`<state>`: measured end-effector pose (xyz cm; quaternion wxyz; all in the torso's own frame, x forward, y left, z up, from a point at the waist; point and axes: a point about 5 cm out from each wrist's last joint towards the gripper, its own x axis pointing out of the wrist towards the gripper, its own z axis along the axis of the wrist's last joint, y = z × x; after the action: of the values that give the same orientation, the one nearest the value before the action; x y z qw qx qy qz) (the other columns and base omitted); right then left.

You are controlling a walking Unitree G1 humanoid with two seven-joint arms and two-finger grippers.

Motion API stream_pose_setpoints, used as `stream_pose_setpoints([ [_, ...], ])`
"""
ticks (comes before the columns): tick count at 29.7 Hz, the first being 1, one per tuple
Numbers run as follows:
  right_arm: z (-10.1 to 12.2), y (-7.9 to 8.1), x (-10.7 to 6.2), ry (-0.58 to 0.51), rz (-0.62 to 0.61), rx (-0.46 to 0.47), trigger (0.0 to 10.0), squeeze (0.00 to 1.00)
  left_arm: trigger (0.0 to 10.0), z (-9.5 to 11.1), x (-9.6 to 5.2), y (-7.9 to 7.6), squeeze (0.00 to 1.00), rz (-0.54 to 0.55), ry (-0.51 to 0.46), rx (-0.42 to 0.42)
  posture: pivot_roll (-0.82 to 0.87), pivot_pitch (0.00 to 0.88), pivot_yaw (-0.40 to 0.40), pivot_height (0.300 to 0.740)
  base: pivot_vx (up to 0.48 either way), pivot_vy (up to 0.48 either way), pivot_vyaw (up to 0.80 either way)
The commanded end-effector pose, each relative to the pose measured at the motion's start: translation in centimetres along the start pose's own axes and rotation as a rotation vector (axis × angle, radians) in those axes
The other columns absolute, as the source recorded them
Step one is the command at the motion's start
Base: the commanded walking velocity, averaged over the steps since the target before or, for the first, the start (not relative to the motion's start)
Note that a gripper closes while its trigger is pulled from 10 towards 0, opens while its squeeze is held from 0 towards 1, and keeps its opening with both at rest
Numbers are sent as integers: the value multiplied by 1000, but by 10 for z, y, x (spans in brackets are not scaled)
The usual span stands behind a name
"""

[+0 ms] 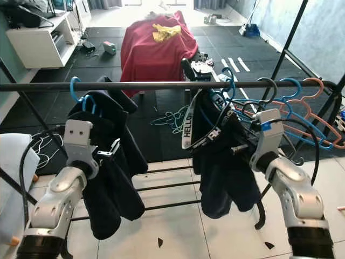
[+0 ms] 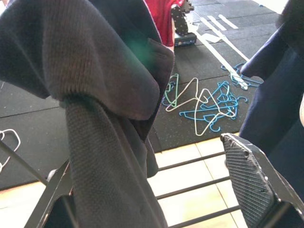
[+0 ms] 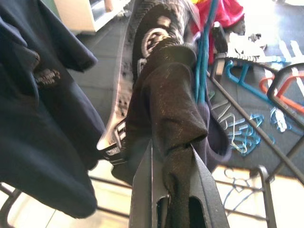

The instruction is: Hang hanger

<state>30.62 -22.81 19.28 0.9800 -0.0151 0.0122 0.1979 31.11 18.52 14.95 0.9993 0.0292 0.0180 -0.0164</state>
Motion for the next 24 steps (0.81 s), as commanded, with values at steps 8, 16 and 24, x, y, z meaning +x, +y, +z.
stream_pose_setpoints([
  [8,18,22,-15,-112,144,6,0,0,10000,-6,-1,0,0,-8,29,-13,-68,92,-22,740,0,0,0],
  [16,2,31,-21,-16,216,-14,0,0,10000,-10,-2,4,0,-11,49,6,-66,93,-24,740,-148,0,0],
  [24,-5,36,-31,34,269,-7,0,0,10000,-19,-8,9,0,-13,82,24,-66,94,-21,740,-313,0,0],
])
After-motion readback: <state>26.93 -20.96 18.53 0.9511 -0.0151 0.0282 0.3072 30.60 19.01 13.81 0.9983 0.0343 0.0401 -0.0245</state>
